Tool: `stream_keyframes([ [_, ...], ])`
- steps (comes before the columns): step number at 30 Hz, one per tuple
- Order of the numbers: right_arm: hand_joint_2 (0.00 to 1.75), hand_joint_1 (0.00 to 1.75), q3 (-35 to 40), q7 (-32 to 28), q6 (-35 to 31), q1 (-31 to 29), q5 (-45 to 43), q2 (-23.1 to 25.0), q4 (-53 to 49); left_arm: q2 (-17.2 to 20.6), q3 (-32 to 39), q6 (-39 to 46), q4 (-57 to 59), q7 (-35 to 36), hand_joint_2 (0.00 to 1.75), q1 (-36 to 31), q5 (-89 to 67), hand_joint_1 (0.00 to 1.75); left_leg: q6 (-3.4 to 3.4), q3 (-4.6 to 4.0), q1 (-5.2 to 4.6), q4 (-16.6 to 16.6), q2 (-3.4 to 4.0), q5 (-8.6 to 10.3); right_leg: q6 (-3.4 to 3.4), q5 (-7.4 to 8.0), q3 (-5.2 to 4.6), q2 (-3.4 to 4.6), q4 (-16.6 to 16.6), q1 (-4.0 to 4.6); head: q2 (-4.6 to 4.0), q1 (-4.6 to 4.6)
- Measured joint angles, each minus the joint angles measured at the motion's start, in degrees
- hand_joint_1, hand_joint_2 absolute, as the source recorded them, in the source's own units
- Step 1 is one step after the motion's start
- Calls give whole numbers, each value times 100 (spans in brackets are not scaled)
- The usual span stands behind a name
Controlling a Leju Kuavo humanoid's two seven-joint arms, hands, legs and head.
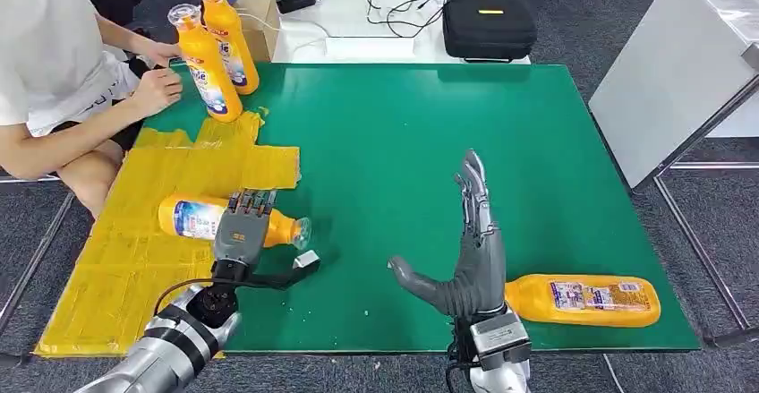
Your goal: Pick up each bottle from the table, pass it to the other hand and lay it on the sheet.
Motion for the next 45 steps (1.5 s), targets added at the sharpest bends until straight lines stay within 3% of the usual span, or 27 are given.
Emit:
stream_keyframes([
  [5,175,0,0,26,-2,1,19,-7,2,-74,149,22,26,-298,175,28,175,0,0,0,0,0,-1,0,0,0,1,0,0,0,0,0],
  [15,175,0,0,142,-125,15,466,-63,11,-459,1093,356,-357,-1373,175,475,427,0,0,-1,-2,1,-2,-1,0,0,-1,0,-1,-1,0,0],
  [19,175,0,-2,332,-321,74,1094,-142,42,-610,1333,472,-937,-2430,175,845,1891,0,1,-3,-1,0,-1,-3,0,-1,-2,0,-1,-1,0,0],
  [21,175,0,-2,579,-422,129,1682,-249,66,-660,1401,244,-1544,-3203,175,1168,3128,0,0,-3,-2,0,1,-10,0,-3,-4,0,-2,-1,0,-2],
  [24,175,0,-13,870,-527,232,2444,-431,125,-688,1418,-180,-2460,-3760,175,1652,4254,0,2,-7,-2,0,0,-15,0,-7,-7,0,-3,-1,0,-2],
  [30,175,0,-228,1707,-374,410,3756,-866,363,-688,1458,-986,-3902,-4140,175,2375,5401,0,1,-8,-2,0,-4,-20,-1,-11,-6,0,-4,-1,0,0],
  [35,175,0,-444,1897,-86,473,4399,-1370,644,-686,1552,-1578,-4511,-4306,175,2643,6171,0,2,-7,-3,0,-5,-20,0,-10,-5,0,-5,-1,0,0],
  [45,175,0,-791,1757,245,712,4225,-2339,1040,-673,1729,-1888,-4833,-4448,175,2831,6739,0,5,-8,-5,2,-20,-21,2,-9,-2,-2,-6,-4,0,-2],
])
